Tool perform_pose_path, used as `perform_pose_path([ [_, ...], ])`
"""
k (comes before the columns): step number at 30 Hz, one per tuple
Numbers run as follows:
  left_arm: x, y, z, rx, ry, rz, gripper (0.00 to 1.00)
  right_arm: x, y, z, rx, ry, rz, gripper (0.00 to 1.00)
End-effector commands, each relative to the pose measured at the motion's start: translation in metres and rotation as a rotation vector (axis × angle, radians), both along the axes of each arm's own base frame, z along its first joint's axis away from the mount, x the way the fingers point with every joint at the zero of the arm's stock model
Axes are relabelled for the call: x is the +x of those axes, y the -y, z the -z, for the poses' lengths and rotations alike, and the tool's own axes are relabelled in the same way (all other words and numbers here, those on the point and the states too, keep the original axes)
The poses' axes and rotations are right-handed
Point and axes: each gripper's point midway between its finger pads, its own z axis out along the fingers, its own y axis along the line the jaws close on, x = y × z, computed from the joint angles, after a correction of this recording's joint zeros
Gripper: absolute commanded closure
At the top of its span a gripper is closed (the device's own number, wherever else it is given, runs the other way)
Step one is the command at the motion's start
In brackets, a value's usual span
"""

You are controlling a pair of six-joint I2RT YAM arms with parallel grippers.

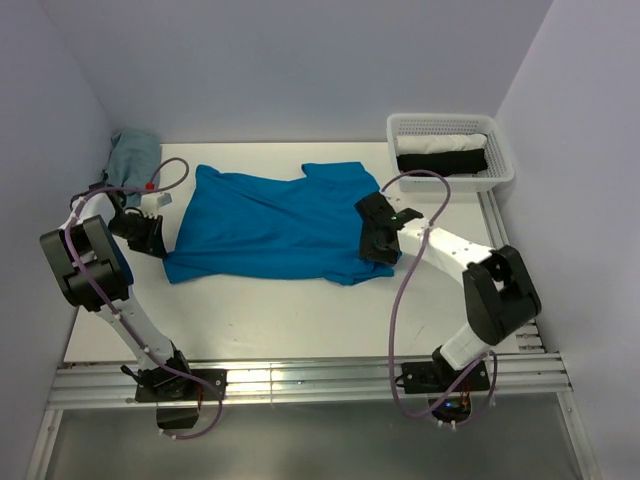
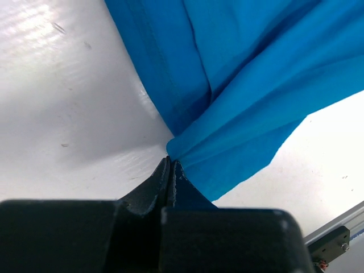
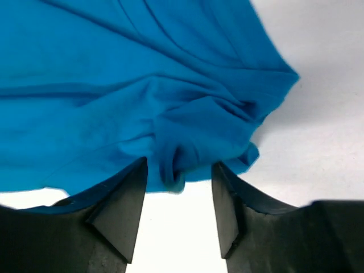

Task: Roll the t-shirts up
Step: Flatten the tshirt

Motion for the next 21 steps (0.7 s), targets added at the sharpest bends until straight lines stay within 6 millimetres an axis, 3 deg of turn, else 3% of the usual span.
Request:
perform_pose_path([
  [1, 0.012, -0.007, -0.009, 0.015, 0.028, -0.008, 1.00, 0.013, 0.005, -0.035, 0.046, 0.167, 0.070, 0.43],
  [5, 0.011, -0.009, -0.008, 0.025, 0.022, -0.006, 1.00, 0.006, 0.031, -0.046, 0.108, 0.248, 0.188, 0.39],
  [6, 0.011, -0.009, -0.008, 0.027, 0.022, -0.002, 1.00, 0.005, 0.029, -0.046, 0.151, 0.262, 0.197, 0.39],
  [8, 0.010, -0.009, -0.007, 0.031, 0.021, -0.001, 1.00, -0.003, 0.040, -0.035, 0.192, 0.250, 0.250, 0.39],
  [12, 0.009, -0.008, -0.005, 0.023, 0.013, -0.001, 1.00, -0.007, 0.039, -0.033, 0.300, 0.294, 0.320, 0.38],
  [13, 0.009, -0.008, -0.005, 0.022, 0.014, -0.001, 1.00, -0.014, 0.038, -0.023, 0.334, 0.275, 0.353, 0.38],
  [15, 0.008, -0.007, -0.005, 0.021, 0.014, 0.002, 1.00, -0.007, 0.036, -0.028, 0.433, 0.321, 0.408, 0.39],
  [16, 0.008, -0.008, -0.005, 0.024, 0.016, 0.002, 1.00, -0.015, 0.033, -0.018, 0.470, 0.299, 0.419, 0.39],
  [21, 0.007, -0.007, -0.004, 0.024, 0.015, 0.006, 1.00, -0.008, 0.033, -0.024, 0.622, 0.369, 0.519, 0.42],
])
